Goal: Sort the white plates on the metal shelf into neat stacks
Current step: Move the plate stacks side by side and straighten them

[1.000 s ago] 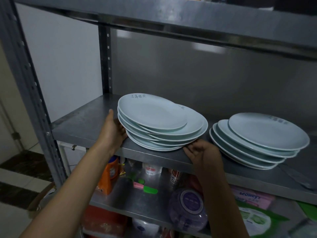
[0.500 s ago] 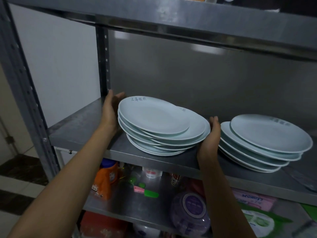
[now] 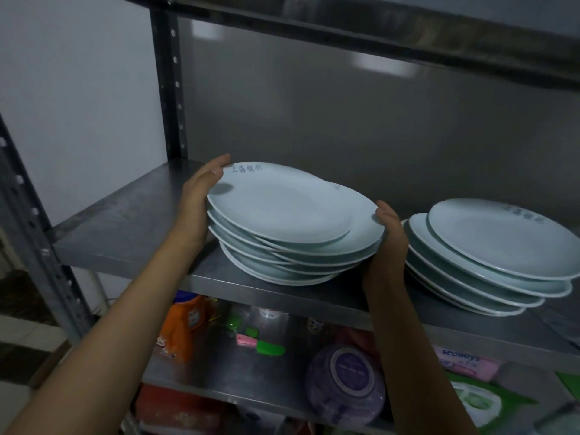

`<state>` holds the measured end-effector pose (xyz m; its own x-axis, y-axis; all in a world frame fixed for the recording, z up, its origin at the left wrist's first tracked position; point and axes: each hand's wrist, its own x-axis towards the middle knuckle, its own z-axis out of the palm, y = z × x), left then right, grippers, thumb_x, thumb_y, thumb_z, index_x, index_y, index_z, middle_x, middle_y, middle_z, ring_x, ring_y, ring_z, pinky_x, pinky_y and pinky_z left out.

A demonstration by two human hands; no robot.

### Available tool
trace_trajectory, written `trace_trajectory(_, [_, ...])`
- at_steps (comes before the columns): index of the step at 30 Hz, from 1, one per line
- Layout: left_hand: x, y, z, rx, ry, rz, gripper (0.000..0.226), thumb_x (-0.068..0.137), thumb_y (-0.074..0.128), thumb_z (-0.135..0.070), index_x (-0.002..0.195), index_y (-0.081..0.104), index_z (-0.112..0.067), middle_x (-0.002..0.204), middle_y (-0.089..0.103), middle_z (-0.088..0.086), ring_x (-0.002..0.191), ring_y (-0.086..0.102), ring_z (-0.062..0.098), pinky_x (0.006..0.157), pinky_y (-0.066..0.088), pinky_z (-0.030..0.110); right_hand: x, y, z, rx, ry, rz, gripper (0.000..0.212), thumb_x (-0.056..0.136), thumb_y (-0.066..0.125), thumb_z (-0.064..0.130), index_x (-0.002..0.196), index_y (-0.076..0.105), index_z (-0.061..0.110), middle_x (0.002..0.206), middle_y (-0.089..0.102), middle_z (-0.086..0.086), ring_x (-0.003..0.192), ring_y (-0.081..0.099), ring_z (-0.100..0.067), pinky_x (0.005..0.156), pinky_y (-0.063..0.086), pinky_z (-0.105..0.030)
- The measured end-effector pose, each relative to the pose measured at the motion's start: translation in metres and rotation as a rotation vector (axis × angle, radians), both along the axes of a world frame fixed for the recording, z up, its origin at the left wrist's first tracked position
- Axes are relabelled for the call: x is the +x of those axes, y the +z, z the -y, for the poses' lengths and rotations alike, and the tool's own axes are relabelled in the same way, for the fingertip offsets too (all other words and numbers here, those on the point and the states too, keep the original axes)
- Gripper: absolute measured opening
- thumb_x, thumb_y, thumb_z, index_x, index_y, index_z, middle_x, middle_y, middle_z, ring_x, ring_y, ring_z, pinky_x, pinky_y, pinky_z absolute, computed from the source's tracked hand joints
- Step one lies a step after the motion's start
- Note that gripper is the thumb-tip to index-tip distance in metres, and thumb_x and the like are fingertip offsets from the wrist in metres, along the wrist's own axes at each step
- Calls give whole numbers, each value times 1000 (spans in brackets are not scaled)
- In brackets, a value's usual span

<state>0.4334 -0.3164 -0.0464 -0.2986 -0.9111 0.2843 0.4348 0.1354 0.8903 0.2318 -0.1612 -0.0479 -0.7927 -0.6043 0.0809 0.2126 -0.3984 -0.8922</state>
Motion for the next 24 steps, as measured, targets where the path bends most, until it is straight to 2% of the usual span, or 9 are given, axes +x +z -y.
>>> trace_trajectory(3, [-3, -4, 7, -17, 13, 26, 48, 72, 59, -32, 115, 67, -12, 118, 66, 12, 114, 58, 34, 105, 39, 55, -5, -6, 3, -5, -36, -15, 54, 73, 57, 33, 126, 56, 25, 126, 61, -3, 114, 60, -25, 102, 45, -49])
trace_trajectory(9, [-6, -8, 8, -19, 9, 42, 40, 73, 57, -31, 109, 69, -19, 117, 67, 11, 113, 59, 32, 105, 39, 52, -8, -12, 8, 16, -51, -42, 65, 67, 59, 43, 126, 60, 16, 125, 64, -11, 116, 60, -33, 103, 43, -56])
trace_trajectory(14, [-8, -8, 5, -49, 41, 59, 38, 77, 53, -28, 111, 68, -20, 116, 67, 8, 111, 60, 29, 103, 42, 50, -9, -12, 10, 18, -55, -47, 50, 72, 55, 40, 116, 66, 18, 117, 69, -9, 110, 63, -31, 101, 46, -54])
trace_trajectory(18, [-13, -11, -2, -144, 72, 134, 38, 82, 50, -27, 115, 67, -20, 113, 69, -2, 106, 63, 16, 96, 48, 36, -13, -15, 12, 34, -64, -93, 44, 81, 48, 32, 117, 64, 13, 115, 68, -12, 107, 64, -32, 95, 51, -48])
trace_trajectory(21, [-17, -11, -8, -183, 72, 148, 27, 87, 50, -19, 103, 72, -18, 101, 72, -9, 97, 65, 10, 88, 49, 29, -14, -16, 15, 77, -62, -171, 38, 88, 45, 26, 114, 64, 7, 112, 67, -19, 100, 65, -30, 86, 52, -44])
trace_trajectory(24, [-16, -11, -4, -214, 28, 168, 27, 91, 46, -14, 97, 71, -6, 95, 70, 3, 89, 62, 16, 79, 45, 31, -14, -16, 17, 101, -57, -178, 39, 87, 45, 28, 116, 64, 10, 112, 69, -15, 104, 65, -31, 88, 53, -45])
